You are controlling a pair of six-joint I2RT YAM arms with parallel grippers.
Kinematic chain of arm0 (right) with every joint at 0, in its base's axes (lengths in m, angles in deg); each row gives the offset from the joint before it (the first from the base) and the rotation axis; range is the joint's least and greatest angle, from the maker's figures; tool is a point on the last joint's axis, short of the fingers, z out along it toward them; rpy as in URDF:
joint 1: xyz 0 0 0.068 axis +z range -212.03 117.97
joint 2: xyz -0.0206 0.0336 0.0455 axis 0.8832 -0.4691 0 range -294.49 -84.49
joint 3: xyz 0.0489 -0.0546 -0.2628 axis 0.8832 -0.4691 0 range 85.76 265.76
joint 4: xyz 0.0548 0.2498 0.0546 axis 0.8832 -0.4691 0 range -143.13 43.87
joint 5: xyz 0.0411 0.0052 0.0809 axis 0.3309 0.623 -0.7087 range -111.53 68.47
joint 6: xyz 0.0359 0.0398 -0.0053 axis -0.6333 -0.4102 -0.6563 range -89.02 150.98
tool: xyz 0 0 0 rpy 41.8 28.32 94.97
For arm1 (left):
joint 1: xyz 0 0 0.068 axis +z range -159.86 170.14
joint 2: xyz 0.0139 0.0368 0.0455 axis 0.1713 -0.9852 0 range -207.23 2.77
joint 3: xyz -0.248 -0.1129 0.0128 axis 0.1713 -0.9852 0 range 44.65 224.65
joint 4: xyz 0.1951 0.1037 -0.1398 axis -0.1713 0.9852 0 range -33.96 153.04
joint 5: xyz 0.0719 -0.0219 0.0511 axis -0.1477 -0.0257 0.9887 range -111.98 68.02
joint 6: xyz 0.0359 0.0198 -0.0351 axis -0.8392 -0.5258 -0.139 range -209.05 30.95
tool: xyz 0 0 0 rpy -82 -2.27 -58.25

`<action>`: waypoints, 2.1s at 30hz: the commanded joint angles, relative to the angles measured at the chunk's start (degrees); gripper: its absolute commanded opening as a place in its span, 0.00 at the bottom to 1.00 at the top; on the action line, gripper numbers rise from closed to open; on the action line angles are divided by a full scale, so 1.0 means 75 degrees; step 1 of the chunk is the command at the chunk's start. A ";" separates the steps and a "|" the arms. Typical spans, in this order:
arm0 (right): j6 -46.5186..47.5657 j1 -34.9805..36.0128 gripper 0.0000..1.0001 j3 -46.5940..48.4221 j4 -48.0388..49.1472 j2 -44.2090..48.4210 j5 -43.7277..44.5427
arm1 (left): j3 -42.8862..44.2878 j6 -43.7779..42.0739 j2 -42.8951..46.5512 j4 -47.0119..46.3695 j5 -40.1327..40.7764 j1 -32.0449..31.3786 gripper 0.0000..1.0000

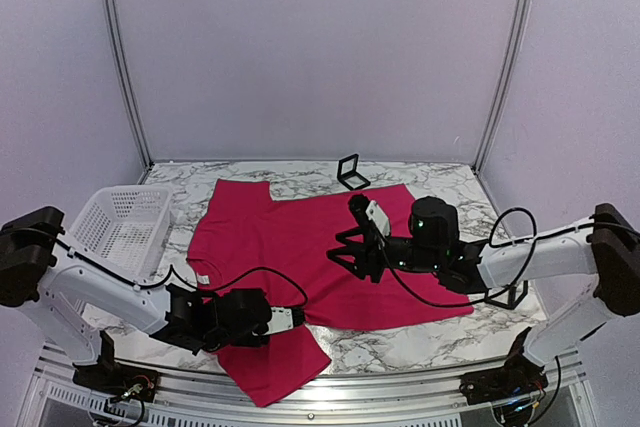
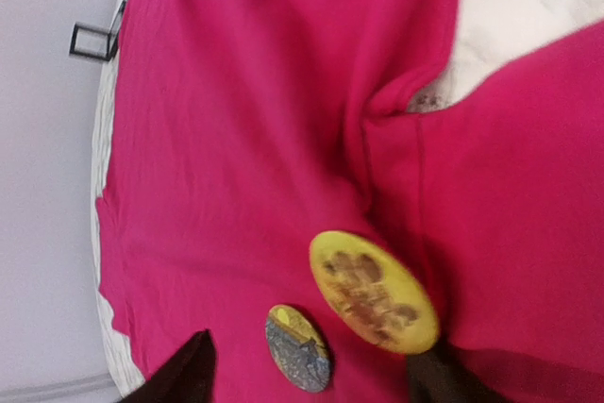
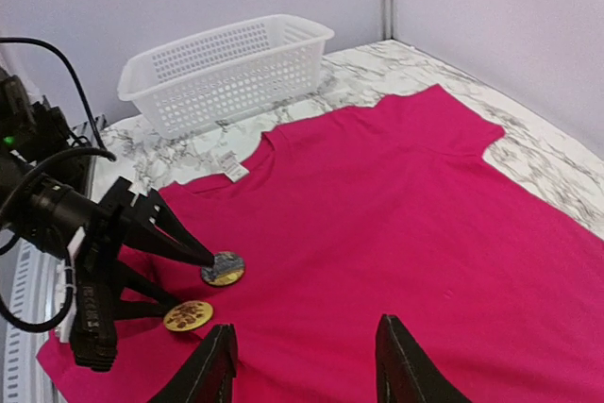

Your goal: Pin the brooch onto the clothing

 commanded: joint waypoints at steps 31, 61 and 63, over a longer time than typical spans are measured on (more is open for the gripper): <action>-0.0779 -0.4400 0.00 0.3029 -0.5698 -0.3152 0.2788 | 0.6224 0.5396 -0.4295 0.3268 -0.1732 0.6337 0.68; 0.1954 0.1084 0.00 0.3025 -0.5694 -0.1611 -0.0144 | 0.6545 0.4521 -0.3080 0.2674 -0.1831 0.6704 0.82; 0.1615 0.1695 0.00 0.2968 -0.5453 -0.1876 -0.0122 | 0.6008 0.4656 -0.2875 0.2524 -0.1848 0.6702 0.82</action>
